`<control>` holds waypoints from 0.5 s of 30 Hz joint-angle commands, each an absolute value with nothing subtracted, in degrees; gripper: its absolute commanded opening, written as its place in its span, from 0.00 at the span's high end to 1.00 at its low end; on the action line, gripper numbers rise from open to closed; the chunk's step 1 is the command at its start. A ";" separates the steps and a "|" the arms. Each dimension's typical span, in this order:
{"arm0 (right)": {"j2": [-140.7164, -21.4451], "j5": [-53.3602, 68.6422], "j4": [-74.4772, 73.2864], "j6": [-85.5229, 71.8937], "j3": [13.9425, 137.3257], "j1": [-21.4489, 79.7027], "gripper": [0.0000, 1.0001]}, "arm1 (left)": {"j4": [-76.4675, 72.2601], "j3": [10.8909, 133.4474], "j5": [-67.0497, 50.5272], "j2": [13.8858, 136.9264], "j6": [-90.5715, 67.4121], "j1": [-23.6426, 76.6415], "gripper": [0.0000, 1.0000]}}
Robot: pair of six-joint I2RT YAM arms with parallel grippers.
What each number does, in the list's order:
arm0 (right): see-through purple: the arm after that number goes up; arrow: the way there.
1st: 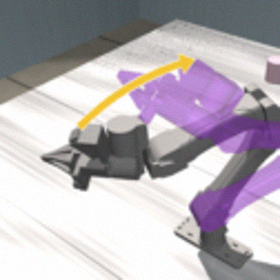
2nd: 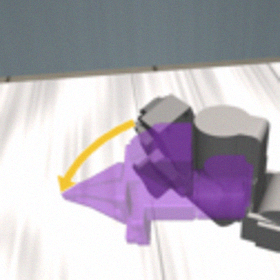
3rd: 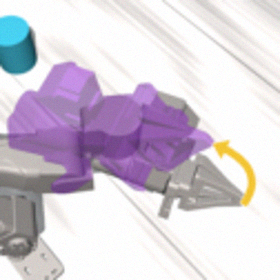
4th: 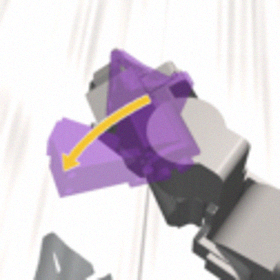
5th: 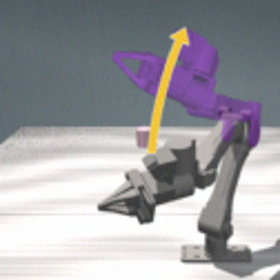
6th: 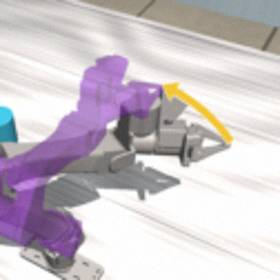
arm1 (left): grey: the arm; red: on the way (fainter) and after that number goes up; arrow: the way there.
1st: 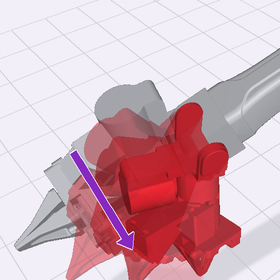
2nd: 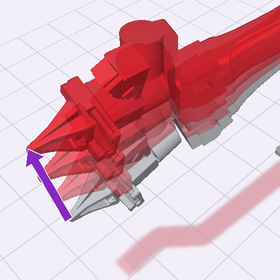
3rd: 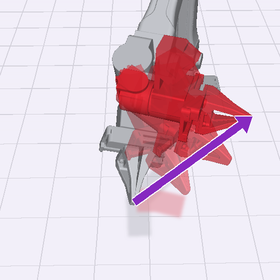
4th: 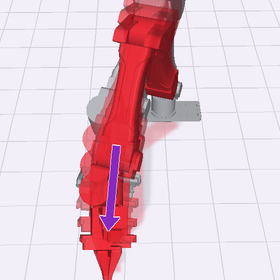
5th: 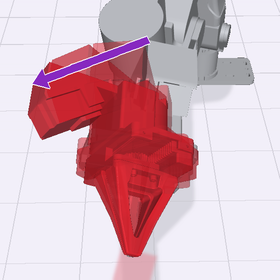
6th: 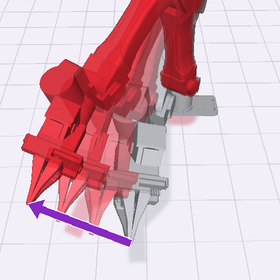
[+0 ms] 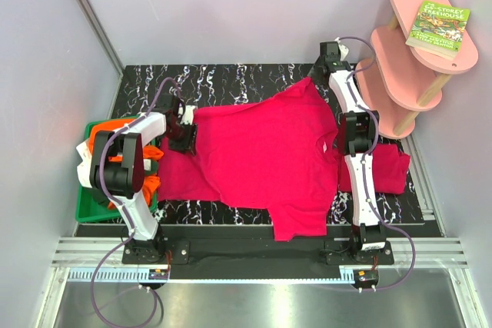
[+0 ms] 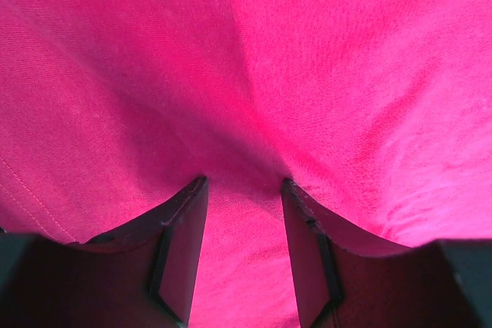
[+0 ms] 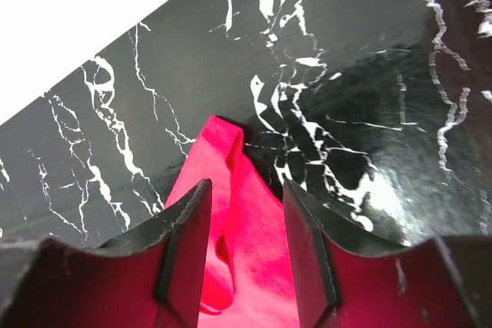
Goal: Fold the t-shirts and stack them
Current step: Grap the side of the flattened tshirt furthest away from the robot with both arms
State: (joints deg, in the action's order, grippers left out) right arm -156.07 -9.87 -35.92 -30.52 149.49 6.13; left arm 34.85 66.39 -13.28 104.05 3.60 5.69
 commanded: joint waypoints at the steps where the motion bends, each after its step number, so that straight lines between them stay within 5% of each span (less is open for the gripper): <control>1: -157.94 -5.90 -33.66 -31.73 152.05 6.42 0.50 | 34.37 67.41 -14.68 104.68 3.96 5.98 0.51; 15: -160.31 -3.43 -32.78 -33.57 152.32 6.42 0.52 | 34.45 67.06 -14.59 105.12 4.57 5.98 0.51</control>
State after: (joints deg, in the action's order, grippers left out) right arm -159.54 -4.78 -34.09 -32.93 150.78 6.17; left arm 34.83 66.39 -13.34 104.07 3.66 5.69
